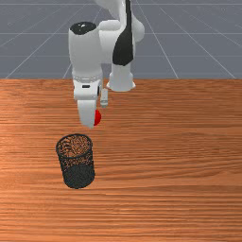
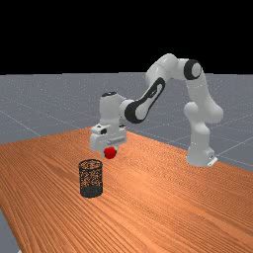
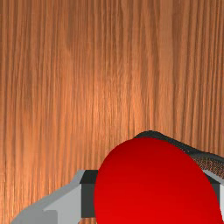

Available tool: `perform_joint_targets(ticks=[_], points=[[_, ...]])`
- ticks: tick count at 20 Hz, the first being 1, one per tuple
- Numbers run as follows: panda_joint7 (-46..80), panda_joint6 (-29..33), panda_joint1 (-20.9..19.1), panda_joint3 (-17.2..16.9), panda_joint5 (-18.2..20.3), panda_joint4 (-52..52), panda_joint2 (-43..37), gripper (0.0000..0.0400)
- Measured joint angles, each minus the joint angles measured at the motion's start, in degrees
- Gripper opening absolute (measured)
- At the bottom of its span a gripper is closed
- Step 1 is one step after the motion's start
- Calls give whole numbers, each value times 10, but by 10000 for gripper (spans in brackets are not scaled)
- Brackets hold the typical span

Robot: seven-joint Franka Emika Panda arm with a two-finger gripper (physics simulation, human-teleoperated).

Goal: Put the ball into the container

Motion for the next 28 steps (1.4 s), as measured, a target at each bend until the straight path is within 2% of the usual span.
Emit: perform_joint_targets(ticks=[2,3,4,5,6,7,13,14,17,18,21,23,28], points=[[0,-16,0,0,0,3,-16,279],[15,-49,7,-7,-20,22,-16,279],[2,-38,1,-1,-2,13,-27,279],[18,-61,9,-7,-24,27,-26,279],[15,-64,7,-6,-19,35,-23,279],[-12,-71,1,1,-8,51,-13,280],[-11,-117,2,4,-7,172,65,280],[2,-150,5,1,-8,209,85,280],[-11,-171,-3,-1,-8,232,99,280],[-11,-160,-5,-2,-7,224,96,280],[-8,-222,-5,-2,-9,326,156,280],[-19,-241,-11,-3,-9,349,169,280],[-22,-230,-17,-6,-10,358,200,280]])
